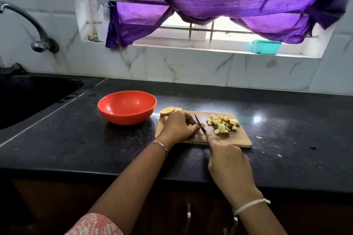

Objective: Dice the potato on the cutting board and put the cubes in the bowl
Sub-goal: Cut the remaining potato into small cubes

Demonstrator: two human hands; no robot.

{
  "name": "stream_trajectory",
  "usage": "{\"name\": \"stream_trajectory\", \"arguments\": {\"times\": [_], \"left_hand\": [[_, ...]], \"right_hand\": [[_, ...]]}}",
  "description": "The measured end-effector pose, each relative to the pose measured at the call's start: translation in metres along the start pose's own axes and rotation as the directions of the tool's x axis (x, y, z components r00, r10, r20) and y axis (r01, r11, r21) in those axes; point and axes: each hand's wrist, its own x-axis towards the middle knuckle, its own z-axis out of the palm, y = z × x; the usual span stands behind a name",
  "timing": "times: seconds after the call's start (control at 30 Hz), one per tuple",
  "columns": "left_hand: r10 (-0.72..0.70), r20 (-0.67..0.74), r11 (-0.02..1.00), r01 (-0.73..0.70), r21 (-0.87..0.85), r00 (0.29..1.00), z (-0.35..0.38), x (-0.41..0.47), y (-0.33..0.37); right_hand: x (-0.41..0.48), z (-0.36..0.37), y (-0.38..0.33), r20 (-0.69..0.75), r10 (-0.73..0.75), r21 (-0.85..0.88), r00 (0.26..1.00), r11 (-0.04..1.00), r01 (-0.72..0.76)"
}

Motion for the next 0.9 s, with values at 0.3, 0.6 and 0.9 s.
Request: {"name": "stream_trajectory", "arguments": {"times": [0.3, 0.6, 0.9], "left_hand": [[0.003, 0.041, 1.0, -0.003, 0.005, 0.999, -0.005, -0.002, 0.001], [0.004, 0.017, 1.0, -0.004, -0.007, 1.0, -0.006, -0.003, 0.0], [0.0, 0.041, 0.999, 0.002, -0.033, 0.999, -0.007, -0.003, 0.001]], "right_hand": [[0.021, 0.005, -0.007, 0.024, -0.059, -0.106, 0.998, 0.993, 0.061], [0.014, 0.004, -0.001, -0.025, 0.028, 0.053, 0.999, 0.998, -0.026], [0.005, 0.002, -0.008, 0.023, -0.006, -0.027, 1.0, 1.0, 0.007]]}}
